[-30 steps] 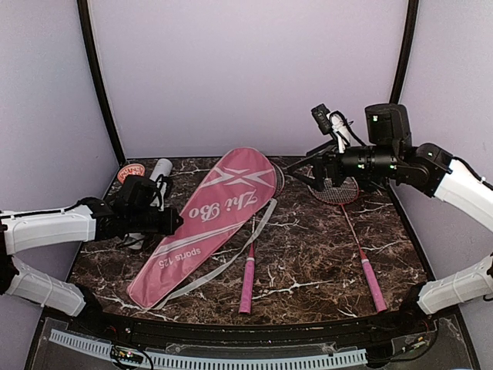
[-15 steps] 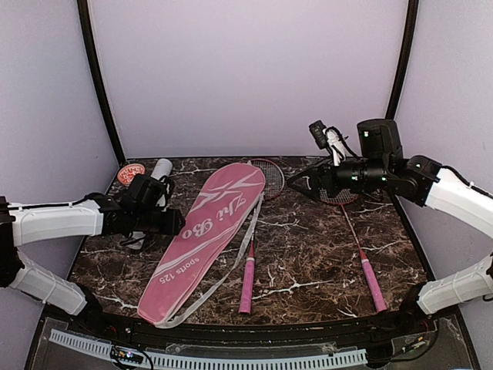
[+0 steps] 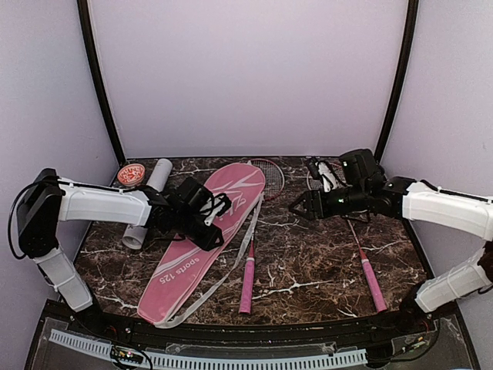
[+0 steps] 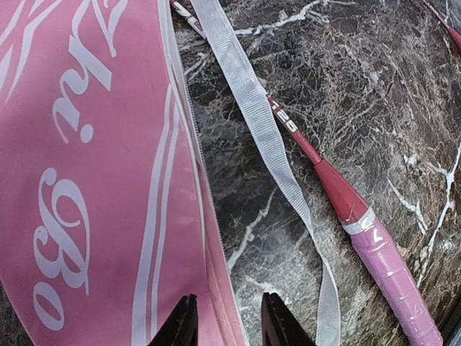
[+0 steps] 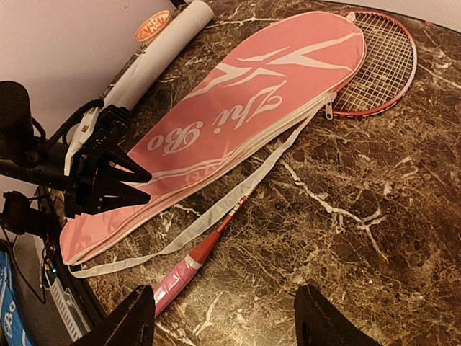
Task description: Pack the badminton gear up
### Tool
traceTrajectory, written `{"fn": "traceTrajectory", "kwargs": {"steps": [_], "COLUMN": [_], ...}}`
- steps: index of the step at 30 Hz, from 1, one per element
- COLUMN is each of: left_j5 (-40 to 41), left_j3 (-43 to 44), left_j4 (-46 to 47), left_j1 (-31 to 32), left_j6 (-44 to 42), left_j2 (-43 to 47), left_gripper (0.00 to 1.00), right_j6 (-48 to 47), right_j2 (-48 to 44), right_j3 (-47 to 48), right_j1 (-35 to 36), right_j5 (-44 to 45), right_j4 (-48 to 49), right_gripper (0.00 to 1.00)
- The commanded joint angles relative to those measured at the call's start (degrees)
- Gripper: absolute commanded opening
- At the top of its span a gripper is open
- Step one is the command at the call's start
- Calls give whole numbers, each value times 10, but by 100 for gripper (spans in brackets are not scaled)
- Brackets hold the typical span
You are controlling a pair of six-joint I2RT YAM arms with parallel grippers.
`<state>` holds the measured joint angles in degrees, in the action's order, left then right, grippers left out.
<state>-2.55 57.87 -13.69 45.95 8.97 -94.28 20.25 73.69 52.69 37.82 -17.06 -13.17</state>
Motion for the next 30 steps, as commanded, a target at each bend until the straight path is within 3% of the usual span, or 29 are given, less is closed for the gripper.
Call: {"fn": "traceTrajectory", "kwargs": {"steps": [1,11,15,20,25,30], "left_j5": [-22,58,77,47,17,23], "left_j3": [33,91,110,139,99,71], "left_j4": [-29,-92,-105,-110,-56,-8], "left_j1": [6,7,5,2,-57,-65], "left_j6": [-30,-21,-4,37,121,178], "left_j2": [-32,-109,-130,-165,-137,-80], "left_gripper": [31,27,16,0,0,0], "right_j6": [27,39,37,38,38,41], "right_j2": [21,70,81,87,80,92], "right_j3": [-15,-24,-24,-26,-31,-29], "right_j1": [-5,-9,-10,-17,-27,-30], "right_j5": [-7,-3,-3,-5,-7,-6], "right_j4": [43,58,61,63,60,66], "right_gripper": [64,57,55,54,52,49]}}
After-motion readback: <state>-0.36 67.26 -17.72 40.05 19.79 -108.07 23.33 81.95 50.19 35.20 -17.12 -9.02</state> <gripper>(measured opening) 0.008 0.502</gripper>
